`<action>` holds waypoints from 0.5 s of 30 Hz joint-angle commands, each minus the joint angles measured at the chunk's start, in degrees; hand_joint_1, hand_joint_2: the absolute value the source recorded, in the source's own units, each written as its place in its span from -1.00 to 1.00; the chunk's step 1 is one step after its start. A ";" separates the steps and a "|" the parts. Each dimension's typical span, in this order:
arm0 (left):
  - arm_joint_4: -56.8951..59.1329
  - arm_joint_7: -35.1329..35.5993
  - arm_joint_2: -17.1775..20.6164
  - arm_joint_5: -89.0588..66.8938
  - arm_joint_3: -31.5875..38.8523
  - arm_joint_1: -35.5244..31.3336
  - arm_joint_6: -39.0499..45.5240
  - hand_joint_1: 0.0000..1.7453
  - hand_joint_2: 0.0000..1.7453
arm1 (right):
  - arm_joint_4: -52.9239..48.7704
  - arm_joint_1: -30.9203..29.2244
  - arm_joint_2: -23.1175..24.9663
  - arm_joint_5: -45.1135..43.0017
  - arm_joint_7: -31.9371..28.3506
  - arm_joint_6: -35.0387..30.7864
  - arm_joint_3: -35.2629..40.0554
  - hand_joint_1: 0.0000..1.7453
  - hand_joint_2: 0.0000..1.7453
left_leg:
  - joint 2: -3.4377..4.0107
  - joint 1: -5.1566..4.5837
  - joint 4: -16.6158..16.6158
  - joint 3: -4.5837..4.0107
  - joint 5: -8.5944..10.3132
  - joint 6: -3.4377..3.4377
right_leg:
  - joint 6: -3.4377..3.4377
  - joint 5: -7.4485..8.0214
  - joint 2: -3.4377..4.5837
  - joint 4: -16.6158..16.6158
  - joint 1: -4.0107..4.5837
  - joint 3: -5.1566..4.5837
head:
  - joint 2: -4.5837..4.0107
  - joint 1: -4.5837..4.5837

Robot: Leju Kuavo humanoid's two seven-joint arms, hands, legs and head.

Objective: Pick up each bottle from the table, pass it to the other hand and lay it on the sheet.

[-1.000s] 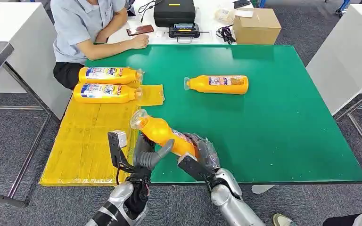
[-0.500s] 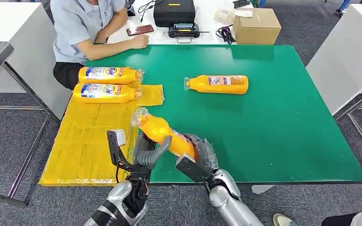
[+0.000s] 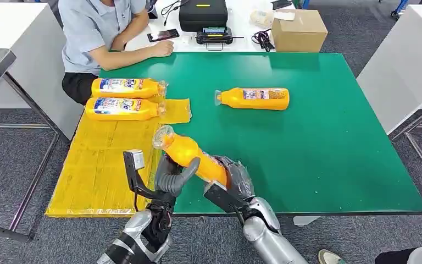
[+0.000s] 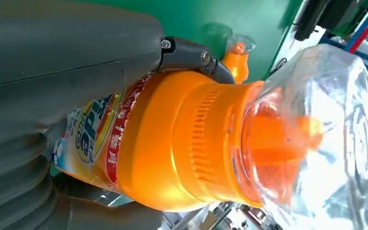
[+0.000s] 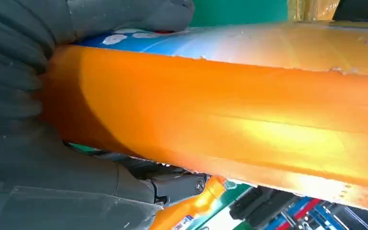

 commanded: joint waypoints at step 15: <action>-18.26 -9.82 6.93 -35.61 0.10 5.85 19.13 1.00 1.00 | -4.89 7.30 -3.50 5.30 3.13 -8.96 -9.75 -1.00 1.00 | 0.01 0.06 -0.06 0.25 -0.10 -0.12 | -0.15 -0.11 -0.03 -0.06 0.07 0.25 | 0.00 0.02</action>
